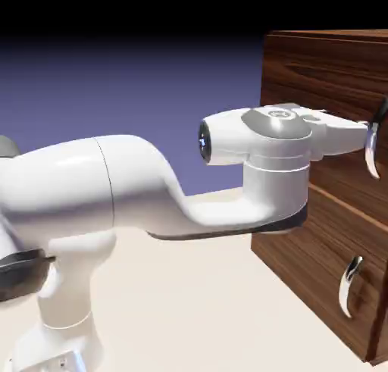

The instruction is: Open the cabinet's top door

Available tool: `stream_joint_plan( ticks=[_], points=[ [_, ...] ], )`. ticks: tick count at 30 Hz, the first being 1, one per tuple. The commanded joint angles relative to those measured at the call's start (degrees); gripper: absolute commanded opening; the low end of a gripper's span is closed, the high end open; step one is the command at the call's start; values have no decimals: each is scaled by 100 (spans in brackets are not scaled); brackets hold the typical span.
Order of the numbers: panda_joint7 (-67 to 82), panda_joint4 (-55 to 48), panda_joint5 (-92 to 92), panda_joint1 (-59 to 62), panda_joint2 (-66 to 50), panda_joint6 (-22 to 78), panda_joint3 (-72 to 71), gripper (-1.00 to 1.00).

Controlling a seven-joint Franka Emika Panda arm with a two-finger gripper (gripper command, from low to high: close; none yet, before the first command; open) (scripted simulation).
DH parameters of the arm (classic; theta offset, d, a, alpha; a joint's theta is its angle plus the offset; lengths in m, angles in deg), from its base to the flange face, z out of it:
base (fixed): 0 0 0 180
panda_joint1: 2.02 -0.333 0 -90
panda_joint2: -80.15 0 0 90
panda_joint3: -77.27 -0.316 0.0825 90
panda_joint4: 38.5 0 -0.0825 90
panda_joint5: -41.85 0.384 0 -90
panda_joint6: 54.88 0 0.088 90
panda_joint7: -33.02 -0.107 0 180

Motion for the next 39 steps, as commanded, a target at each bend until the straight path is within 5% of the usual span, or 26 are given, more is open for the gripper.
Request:
stream_joint_plan(
  ticks=[1, 8, 9, 26, 39],
  points=[
    [-161, -71, -250, -99, 46, -8, 119, 100],
    [-131, -856, -297, -1100, -74, 94, 603, 100],
    [-131, -856, -297, -1100, -74, 94, 603, -100],
    [-479, 2321, 455, 2177, 77, 2082, -1531, -100],
    [-19, 4572, 2695, 4659, 1136, 3432, -4050, -100]
  ],
)
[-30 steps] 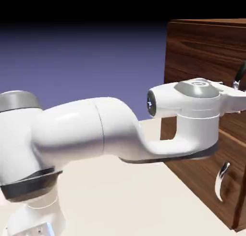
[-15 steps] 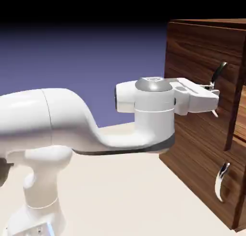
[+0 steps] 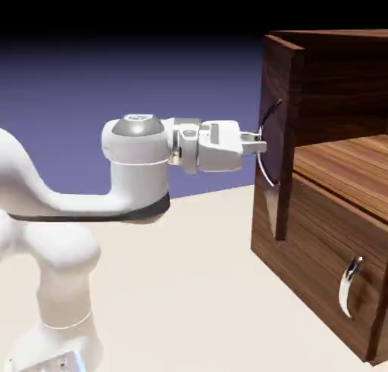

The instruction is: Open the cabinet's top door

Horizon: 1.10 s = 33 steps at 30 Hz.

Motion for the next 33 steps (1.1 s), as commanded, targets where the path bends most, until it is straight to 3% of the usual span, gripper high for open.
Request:
stream_joint_plan(
  ticks=[1, 9, 18, 33],
  points=[
    [71, 136, 243, 129, 124, 99, -209, -100],
    [684, 932, 2229, 652, 1118, 898, -1831, -100],
    [1149, 1253, 4332, 410, 1817, 2051, -3696, -100],
    [1066, 449, 7224, 96, 1241, 4278, -6810, -100]
  ],
)
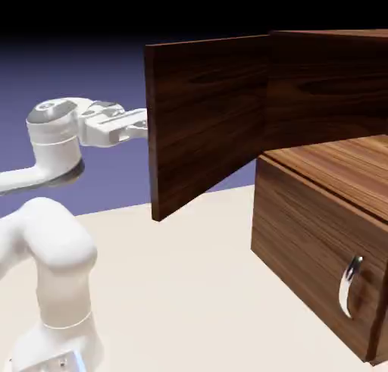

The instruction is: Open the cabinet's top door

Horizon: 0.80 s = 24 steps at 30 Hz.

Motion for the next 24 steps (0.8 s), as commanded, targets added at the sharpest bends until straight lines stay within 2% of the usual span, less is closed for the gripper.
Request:
stream_joint_plan(
  ticks=[1, 12, 24],
  points=[
    [-27, -130, 180, 56, -103, 174, -209, -100],
    [-219, -2229, 1784, 1618, -1156, 2105, -2289, -100],
    [-6, -4720, 2547, 3859, -1443, 3858, -3674, -100]
  ],
)
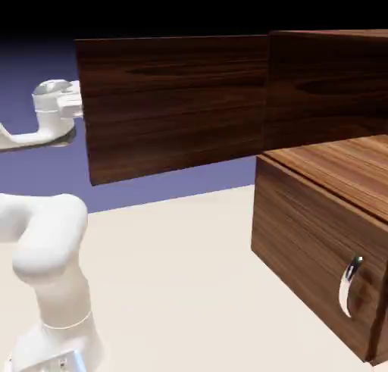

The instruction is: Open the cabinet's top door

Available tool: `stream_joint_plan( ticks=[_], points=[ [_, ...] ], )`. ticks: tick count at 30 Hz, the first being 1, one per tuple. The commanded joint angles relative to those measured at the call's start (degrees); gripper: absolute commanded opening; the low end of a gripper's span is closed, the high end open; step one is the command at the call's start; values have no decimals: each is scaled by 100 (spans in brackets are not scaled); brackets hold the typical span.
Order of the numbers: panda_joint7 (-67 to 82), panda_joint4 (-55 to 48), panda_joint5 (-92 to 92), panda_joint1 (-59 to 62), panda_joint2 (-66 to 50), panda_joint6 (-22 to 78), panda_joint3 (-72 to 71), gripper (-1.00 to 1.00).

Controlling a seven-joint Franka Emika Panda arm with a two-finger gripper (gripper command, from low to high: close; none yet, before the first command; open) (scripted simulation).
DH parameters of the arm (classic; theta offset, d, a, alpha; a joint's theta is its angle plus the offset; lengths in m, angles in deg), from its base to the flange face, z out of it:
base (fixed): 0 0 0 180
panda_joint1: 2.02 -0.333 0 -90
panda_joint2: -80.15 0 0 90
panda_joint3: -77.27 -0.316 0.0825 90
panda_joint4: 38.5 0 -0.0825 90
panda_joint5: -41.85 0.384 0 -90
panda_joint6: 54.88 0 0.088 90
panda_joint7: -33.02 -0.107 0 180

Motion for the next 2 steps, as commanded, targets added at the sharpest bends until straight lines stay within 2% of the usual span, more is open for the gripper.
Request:
stream_joint_plan(
  ticks=[1, 2],
  points=[
    [34, -208, 37, 185, 5, 142, -86, -100],
    [48, -294, 53, 261, 7, 198, -120, -100]
  ],
)
